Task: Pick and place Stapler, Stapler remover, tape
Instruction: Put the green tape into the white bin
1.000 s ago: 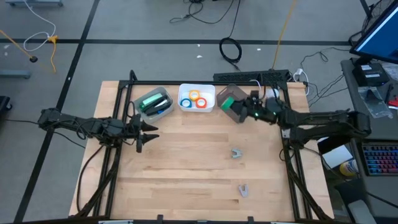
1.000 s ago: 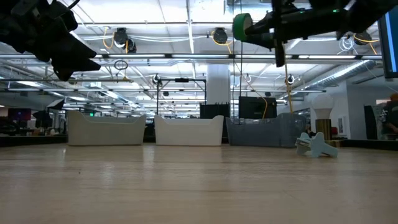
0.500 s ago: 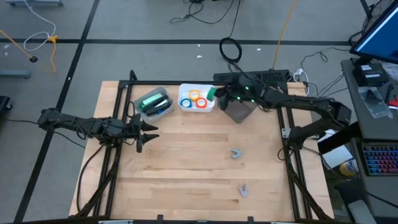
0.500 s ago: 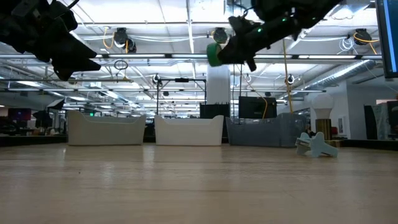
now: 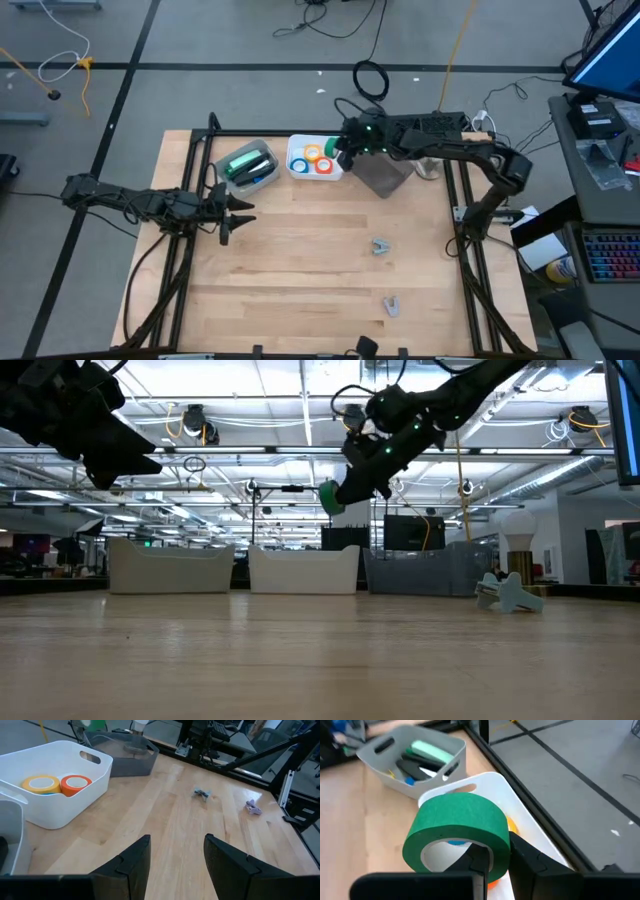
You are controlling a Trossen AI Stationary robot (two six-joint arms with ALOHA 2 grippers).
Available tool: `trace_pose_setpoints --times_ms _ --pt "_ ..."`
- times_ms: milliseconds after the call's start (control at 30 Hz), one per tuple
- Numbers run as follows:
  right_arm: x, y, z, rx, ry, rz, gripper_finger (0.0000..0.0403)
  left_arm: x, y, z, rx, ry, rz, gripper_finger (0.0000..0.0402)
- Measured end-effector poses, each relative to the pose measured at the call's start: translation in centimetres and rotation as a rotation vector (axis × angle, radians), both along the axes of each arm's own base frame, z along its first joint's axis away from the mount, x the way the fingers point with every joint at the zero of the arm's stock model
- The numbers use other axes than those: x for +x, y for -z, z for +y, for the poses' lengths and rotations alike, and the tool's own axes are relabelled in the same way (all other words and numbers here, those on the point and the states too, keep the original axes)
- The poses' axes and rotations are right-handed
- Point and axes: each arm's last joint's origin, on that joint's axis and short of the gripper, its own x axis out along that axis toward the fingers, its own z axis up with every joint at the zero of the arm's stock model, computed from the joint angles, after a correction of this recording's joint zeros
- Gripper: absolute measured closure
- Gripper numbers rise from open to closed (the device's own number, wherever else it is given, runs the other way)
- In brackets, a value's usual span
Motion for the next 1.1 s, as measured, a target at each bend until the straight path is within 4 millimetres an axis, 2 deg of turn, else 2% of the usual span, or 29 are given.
trace_pose_setpoints --times_ms 300,500,667,867,1100 --pt "2.8 0.1 -1.7 -0.084 -0.091 0.133 0.0367 0.0 0.0 0.0 -0.003 -0.001 -0.001 0.022" --pt "4.0 1.5 -2.4 -0.118 -0.143 0.218 0.0367 0.0 0.0 0.0 -0.003 -0.001 -0.001 0.022" --pt "4.2 3.1 -2.9 -0.146 -0.163 0.306 0.0367 0.0 0.0 0.0 -0.003 -0.001 -0.001 0.022" --pt "4.0 3.9 -3.2 -0.194 -0.168 0.383 0.0367 0.0 0.0 0.0 0.002 -0.017 -0.002 0.022" --pt "3.9 3.9 -3.1 -0.211 -0.2 0.41 0.0367 0.0 0.0 0.2 0.022 -0.065 -0.005 0.022"
